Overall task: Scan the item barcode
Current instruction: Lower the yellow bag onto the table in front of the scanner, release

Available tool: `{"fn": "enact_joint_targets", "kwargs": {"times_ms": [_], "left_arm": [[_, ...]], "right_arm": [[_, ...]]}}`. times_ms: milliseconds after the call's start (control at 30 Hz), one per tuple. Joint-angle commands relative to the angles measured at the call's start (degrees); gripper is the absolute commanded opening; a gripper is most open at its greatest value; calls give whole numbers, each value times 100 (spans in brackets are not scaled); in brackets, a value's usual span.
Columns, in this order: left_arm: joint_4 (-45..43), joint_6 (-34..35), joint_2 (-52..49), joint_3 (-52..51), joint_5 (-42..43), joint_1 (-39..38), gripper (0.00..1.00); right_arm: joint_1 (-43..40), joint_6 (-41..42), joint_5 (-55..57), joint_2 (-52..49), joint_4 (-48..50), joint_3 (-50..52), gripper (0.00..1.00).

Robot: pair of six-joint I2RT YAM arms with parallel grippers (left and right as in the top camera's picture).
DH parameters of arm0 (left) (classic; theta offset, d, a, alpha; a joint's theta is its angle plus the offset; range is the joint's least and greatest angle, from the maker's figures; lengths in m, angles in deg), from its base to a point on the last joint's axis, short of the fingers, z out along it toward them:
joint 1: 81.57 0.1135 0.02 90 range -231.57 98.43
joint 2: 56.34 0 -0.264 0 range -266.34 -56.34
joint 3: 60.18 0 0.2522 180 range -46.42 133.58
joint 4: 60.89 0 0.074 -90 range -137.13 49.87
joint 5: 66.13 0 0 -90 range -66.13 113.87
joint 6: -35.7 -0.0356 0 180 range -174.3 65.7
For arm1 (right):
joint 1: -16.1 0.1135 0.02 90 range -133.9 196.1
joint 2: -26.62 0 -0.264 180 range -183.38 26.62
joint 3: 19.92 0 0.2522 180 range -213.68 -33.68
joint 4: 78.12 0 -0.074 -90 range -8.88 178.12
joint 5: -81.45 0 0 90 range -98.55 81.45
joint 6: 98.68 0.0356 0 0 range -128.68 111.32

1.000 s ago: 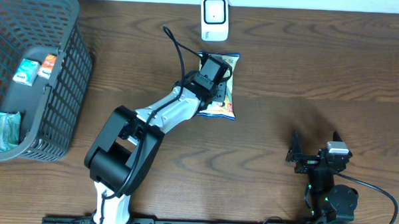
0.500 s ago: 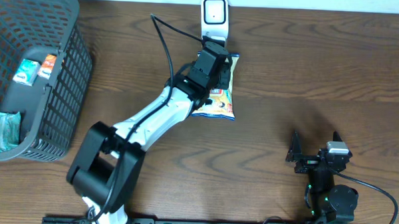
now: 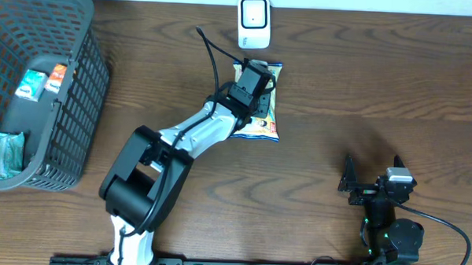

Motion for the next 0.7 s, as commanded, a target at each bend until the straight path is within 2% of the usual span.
{"fn": "enact_joint_targets", "kwargs": {"times_ms": [0, 200, 267, 333, 367, 500, 667], "left_arm": [[313, -120, 699, 24, -31, -22, 50], [1589, 133, 785, -31, 81, -177, 49], [1956, 186, 778, -151, 511, -304, 49], [2107, 186, 772, -234, 717, -428, 49], [2214, 184, 772, -286, 719, -555, 43], [2247, 181, 763, -356, 715, -763, 42], [2245, 208, 761, -590, 177, -778, 42]], "right_arm": [[-28, 39, 7, 31, -7, 20, 99], [-28, 39, 7, 31, -9, 20, 99], [-28, 39, 7, 31, -7, 20, 99], [-28, 39, 7, 31, -7, 20, 99], [-28, 39, 7, 31, -7, 20, 99], [-28, 39, 7, 31, -9, 20, 99], [-28, 39, 7, 31, -9, 20, 99]]}}
